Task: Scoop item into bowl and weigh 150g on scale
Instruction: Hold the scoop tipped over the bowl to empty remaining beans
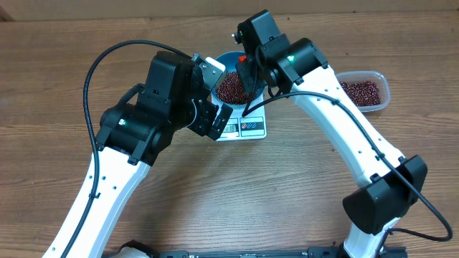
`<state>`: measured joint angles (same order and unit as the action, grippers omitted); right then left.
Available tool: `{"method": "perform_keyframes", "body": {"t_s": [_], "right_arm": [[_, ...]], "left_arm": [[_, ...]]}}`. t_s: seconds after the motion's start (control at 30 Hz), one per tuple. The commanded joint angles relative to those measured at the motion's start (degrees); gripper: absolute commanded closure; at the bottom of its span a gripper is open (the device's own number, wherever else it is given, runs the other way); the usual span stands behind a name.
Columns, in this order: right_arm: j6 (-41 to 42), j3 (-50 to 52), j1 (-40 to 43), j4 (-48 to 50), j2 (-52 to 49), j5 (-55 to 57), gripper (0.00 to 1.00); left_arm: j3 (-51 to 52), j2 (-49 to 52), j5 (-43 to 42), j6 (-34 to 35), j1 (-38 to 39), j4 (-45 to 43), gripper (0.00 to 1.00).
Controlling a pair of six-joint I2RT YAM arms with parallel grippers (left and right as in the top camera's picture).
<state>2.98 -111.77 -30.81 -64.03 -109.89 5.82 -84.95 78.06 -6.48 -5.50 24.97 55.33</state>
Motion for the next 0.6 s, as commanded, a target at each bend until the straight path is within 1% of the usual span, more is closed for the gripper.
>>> {"method": "perform_keyframes", "body": {"t_s": [0.0, 0.03, 0.17, 0.3, 0.57], "right_arm": [[0.44, -1.99, 1.22, 0.55, 2.32, -5.51, 0.96], [0.44, -1.99, 1.20, 0.39, 2.32, -5.31, 0.96], [0.46, -1.99, 0.31, -0.83, 2.32, 2.58, 0.96], [0.46, -1.99, -1.11, -1.20, 2.32, 7.13, 0.96], [0.46, -1.99, -1.49, -1.01, 2.32, 7.85, 0.96]], "left_arm": [[-0.39, 0.39, -0.44, 0.59, -0.26, 0.00, 0.00], [-0.39, 0.39, -0.44, 0.59, -0.24, -0.02, 0.00], [-0.39, 0.39, -0.44, 0.59, -0.26, -0.02, 0.00], [-0.39, 0.39, -0.44, 0.59, -0.26, -0.02, 0.00], [-0.39, 0.39, -0.44, 0.59, -0.26, 0.00, 0.01]]}}
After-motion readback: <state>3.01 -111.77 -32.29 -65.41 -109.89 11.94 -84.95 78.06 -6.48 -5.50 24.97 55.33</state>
